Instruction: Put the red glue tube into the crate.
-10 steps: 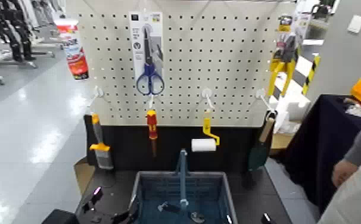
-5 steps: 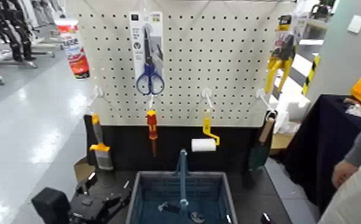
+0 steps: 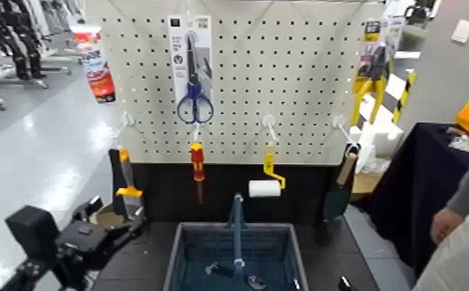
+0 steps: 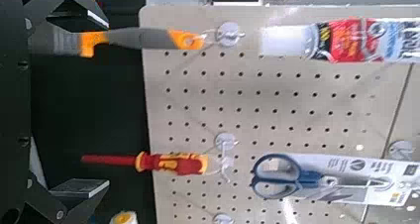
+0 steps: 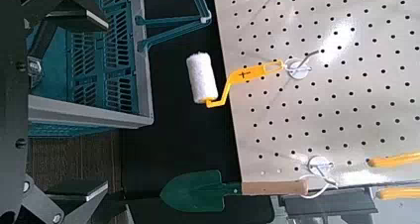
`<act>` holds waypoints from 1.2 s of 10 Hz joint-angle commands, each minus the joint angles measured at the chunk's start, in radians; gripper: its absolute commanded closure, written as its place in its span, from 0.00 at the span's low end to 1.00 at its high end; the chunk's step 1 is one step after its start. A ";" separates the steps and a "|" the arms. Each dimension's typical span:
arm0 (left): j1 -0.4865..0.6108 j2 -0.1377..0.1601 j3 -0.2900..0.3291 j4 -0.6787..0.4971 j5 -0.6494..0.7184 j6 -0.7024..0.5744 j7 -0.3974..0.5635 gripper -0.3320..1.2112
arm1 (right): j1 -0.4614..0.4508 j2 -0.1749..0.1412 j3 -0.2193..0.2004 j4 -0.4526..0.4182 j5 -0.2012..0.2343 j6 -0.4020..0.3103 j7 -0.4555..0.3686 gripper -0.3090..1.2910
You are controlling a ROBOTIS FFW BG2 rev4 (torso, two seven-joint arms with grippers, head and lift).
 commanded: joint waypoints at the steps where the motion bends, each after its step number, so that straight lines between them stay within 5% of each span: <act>1: -0.074 0.031 0.057 -0.016 0.028 0.076 -0.064 0.33 | -0.002 -0.001 0.000 -0.002 -0.002 0.000 0.000 0.30; 7: -0.257 0.125 0.165 0.002 0.125 0.232 -0.227 0.33 | -0.013 -0.001 0.008 0.002 -0.013 -0.002 0.001 0.30; 12: -0.433 0.226 0.165 0.113 0.162 0.321 -0.396 0.33 | -0.030 -0.005 0.022 0.012 -0.025 -0.002 0.006 0.30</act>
